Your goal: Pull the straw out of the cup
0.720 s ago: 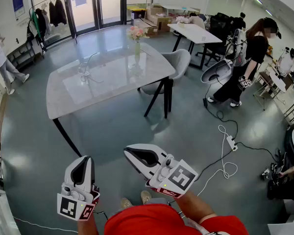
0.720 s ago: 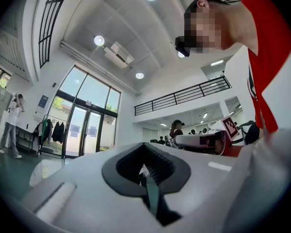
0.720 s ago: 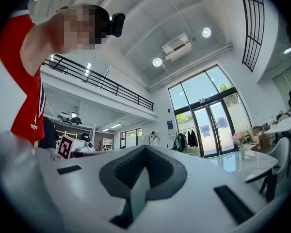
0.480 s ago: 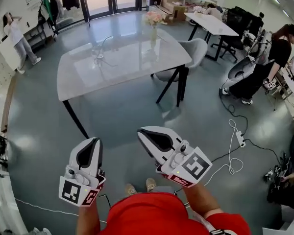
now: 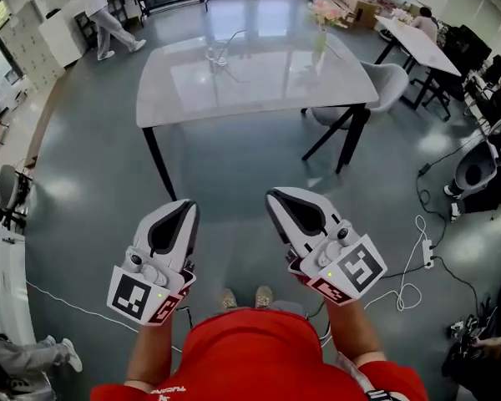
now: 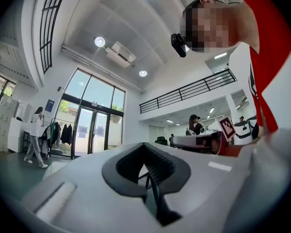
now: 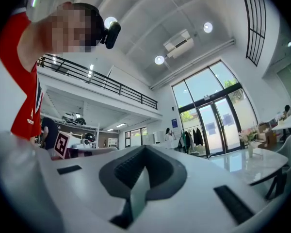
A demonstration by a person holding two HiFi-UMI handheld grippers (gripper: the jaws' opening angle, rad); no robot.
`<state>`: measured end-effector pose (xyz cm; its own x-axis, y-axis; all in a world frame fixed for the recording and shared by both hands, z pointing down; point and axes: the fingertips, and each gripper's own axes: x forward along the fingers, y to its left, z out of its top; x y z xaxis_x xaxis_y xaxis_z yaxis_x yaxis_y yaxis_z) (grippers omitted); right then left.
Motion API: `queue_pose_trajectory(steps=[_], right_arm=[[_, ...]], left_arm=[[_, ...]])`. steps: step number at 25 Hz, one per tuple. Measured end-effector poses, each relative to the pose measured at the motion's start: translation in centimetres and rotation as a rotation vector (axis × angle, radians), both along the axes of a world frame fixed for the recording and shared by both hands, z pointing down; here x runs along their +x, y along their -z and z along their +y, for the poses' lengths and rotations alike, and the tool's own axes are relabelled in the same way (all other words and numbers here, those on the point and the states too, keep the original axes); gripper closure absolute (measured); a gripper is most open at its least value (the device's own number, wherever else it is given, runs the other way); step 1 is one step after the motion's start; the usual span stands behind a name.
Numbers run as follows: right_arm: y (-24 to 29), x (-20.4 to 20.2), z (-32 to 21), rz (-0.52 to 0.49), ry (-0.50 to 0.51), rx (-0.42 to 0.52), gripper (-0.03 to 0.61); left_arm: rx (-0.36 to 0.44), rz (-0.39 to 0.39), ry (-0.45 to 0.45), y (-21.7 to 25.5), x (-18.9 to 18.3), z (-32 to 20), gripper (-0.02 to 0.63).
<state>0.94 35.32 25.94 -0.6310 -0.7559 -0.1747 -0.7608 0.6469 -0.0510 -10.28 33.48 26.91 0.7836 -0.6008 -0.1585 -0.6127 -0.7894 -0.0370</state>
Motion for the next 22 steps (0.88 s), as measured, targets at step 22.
queue_pose_trajectory(steps=[22], right_arm=[[-1.1, 3.7, -0.7, -0.001, 0.089, -0.026, 0.578]], left_arm=[[-0.027, -0.011, 0.091, -1.1, 4.3, 0.5, 0.609]])
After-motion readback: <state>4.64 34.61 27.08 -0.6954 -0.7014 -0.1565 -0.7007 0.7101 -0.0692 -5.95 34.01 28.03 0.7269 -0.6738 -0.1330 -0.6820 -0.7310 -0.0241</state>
